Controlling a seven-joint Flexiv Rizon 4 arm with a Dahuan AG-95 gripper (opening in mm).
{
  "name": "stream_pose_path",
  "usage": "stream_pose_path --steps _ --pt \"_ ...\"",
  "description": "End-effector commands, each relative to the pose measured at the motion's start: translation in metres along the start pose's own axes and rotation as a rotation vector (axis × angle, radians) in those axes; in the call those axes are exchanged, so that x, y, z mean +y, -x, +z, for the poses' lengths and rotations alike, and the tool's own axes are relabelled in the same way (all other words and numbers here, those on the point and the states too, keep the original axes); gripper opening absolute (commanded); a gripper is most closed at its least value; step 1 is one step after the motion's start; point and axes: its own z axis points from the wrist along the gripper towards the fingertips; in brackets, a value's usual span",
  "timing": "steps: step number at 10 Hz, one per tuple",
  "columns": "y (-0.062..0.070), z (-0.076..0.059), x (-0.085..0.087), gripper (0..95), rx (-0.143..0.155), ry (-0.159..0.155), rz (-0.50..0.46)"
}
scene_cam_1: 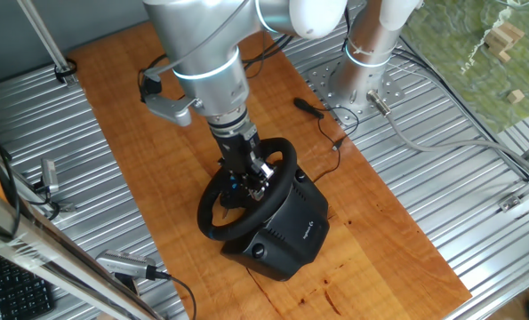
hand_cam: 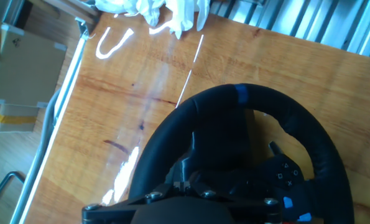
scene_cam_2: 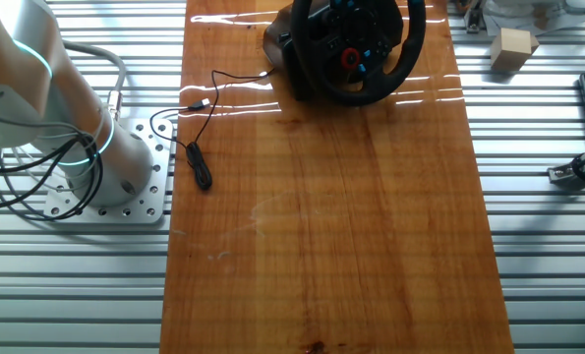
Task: Rotate the steering wheel 90 degrees counterclockwise
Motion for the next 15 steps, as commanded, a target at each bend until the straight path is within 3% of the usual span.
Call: stream_pose_path --steps 1,6,9,15 --pt "0.001 0.0012 -0.0007 0.0 -0.005 0.016 -0.014" --pt "0.0026 0.0108 -0.0062 0.0 -0.02 0.062 -0.066" --pt "0.0027 0.0111 -0.0063 0.0 -0.033 0.093 -0.092" --pt "0.002 0.0096 -0.0053 0.0 -0.043 0.124 -0.099"
